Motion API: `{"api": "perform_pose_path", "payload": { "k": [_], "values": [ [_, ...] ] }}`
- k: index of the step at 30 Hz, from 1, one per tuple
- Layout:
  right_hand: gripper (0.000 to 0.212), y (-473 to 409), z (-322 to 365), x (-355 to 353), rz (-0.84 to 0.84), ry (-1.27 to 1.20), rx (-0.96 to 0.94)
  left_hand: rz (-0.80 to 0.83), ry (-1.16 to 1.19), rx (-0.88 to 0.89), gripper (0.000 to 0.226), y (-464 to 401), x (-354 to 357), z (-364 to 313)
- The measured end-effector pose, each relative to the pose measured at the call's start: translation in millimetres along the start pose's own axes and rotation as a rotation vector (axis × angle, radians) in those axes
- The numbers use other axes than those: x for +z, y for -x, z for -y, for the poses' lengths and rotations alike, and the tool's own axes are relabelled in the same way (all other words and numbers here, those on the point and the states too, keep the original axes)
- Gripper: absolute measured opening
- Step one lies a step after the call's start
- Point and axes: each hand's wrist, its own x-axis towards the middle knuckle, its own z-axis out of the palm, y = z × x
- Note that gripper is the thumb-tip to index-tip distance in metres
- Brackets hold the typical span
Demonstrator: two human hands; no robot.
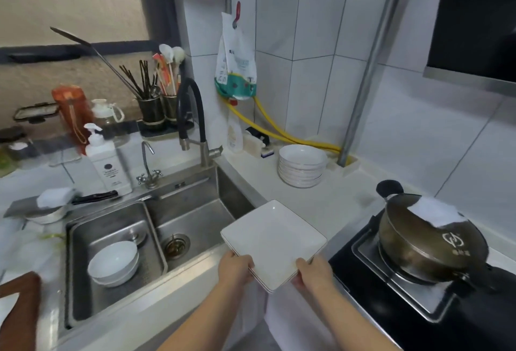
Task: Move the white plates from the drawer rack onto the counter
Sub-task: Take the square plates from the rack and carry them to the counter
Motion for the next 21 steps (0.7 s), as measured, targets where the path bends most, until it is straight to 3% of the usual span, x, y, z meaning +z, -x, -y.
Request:
{"api": "perform_pose_path", "payload": {
  "k": [13,21],
  "values": [
    [0.035,-109,16,-19,-0.088,-0.019,0.205,0.091,-0.157,-0.106,0.031,-105,89,-23],
    [0.027,-162,23,-9,-0.170,-0.072,0.387,0.161,-0.279,-0.162,0.054,-175,122,-17]
  ]
}}
